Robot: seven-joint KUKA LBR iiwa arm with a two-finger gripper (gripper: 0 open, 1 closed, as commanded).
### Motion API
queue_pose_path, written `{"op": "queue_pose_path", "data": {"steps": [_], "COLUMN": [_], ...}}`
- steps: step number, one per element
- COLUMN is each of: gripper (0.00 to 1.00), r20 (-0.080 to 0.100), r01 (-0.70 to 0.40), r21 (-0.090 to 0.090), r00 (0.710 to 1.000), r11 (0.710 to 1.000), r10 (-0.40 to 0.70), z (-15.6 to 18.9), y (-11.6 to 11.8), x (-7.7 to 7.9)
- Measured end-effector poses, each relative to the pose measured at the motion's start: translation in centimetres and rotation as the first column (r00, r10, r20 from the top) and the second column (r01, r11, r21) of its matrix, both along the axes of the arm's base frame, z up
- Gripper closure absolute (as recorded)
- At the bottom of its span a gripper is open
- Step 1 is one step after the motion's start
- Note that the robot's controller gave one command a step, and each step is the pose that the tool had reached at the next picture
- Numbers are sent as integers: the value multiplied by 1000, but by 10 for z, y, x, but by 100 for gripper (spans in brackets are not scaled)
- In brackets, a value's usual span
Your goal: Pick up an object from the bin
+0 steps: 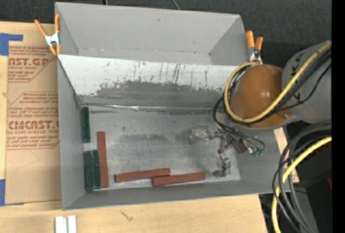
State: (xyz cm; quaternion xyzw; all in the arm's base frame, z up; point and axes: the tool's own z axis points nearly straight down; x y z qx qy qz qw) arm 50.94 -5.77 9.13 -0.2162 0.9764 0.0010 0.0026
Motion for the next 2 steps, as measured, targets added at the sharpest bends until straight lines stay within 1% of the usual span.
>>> {"op": "queue_pose_path", "data": {"steps": [1, 2], "gripper": [0, 0], "r20": [7, 8], "r01": [31, 34], "r21": [-2, -3], "r00": [1000, 999], "r11": [1000, 999], "r10": [-31, -34], "z": [-2, -2], "y": [-38, -37], "x": [-32, -32]}}
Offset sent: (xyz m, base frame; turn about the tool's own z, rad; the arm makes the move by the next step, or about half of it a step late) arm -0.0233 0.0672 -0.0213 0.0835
